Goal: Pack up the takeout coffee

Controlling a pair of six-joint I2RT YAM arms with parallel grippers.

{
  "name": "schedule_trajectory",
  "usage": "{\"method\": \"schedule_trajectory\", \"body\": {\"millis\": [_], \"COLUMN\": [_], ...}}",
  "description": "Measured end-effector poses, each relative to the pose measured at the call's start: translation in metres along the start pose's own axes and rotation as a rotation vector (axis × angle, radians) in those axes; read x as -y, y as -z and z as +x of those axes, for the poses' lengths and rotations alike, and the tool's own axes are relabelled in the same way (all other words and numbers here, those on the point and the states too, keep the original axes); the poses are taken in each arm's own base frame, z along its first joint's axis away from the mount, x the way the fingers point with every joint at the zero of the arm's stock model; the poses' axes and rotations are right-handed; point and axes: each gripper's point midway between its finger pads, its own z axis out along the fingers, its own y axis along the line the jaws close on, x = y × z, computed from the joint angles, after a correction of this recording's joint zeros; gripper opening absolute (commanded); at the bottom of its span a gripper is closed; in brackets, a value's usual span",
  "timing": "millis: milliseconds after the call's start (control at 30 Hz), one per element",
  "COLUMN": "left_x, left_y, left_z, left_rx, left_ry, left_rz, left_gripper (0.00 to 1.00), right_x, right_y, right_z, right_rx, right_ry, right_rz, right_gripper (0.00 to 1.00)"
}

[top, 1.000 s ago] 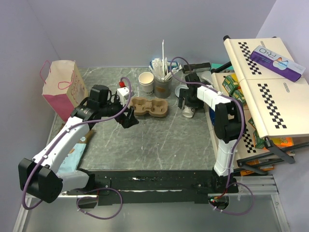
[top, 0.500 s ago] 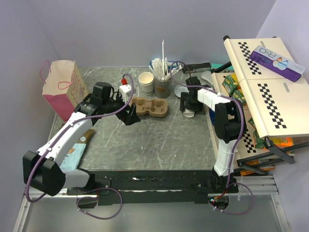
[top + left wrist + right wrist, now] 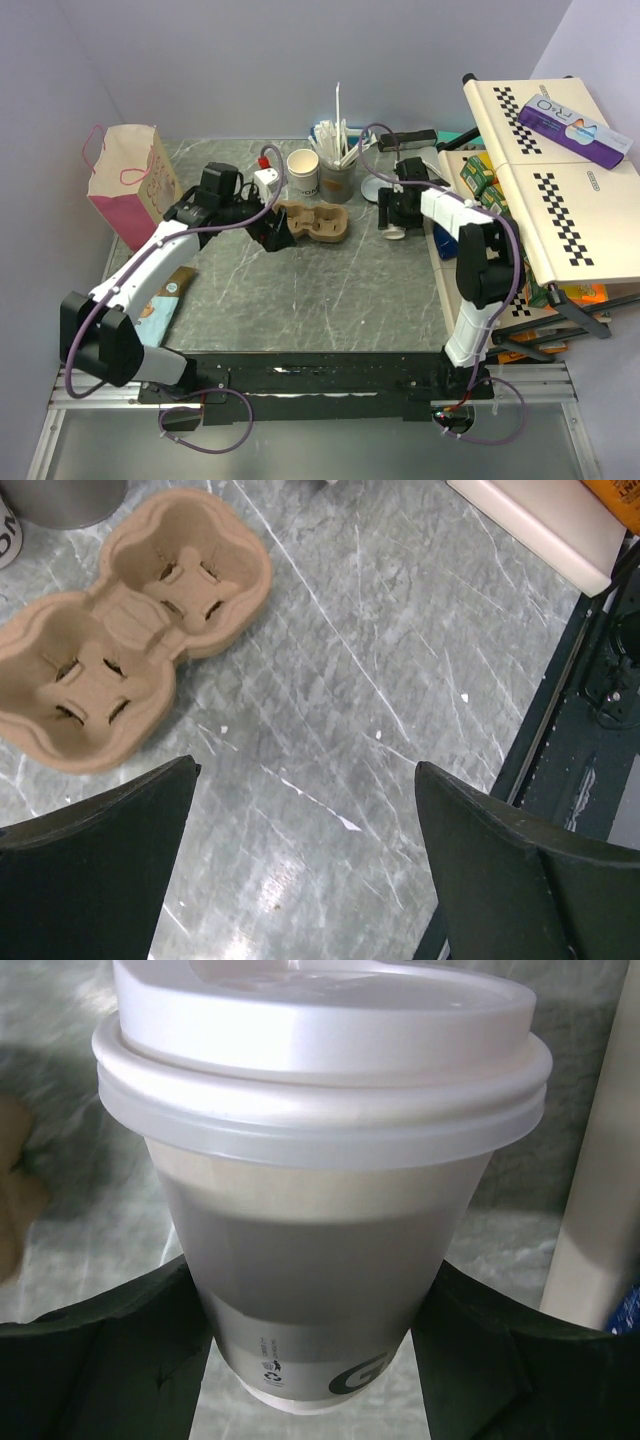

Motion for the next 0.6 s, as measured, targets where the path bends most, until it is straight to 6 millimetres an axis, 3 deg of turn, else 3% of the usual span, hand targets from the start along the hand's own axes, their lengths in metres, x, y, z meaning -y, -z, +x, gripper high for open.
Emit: {"method": "schedule_trajectory", "body": {"millis": [200,333,600], "left_x": [-0.001,0.016,0.039], "left_y": [-0.016,-0.028,-0.041], "left_z": [-0.010,-0.021,-0.089], "left_rx": [0.013,0.027,0.132], "left_ry": [-0.032,-0.135,-0.290], "left_rz": [0.035,0.092,0.207], "left_gripper": [0.97,0.99,0.99], "right_x": [-0.011,-0.024,-0.054], "right_y": [0.033,0.065,0.119], "right_z": [0.004,0.019,0.038], "right_rx": [0.069,0.163,0.433], "right_ry": [0.059,0.142,0.446], "right_rz": [-0.100,-0.216,-0.420], "right_gripper": [0.60,0.61,0.63]}}
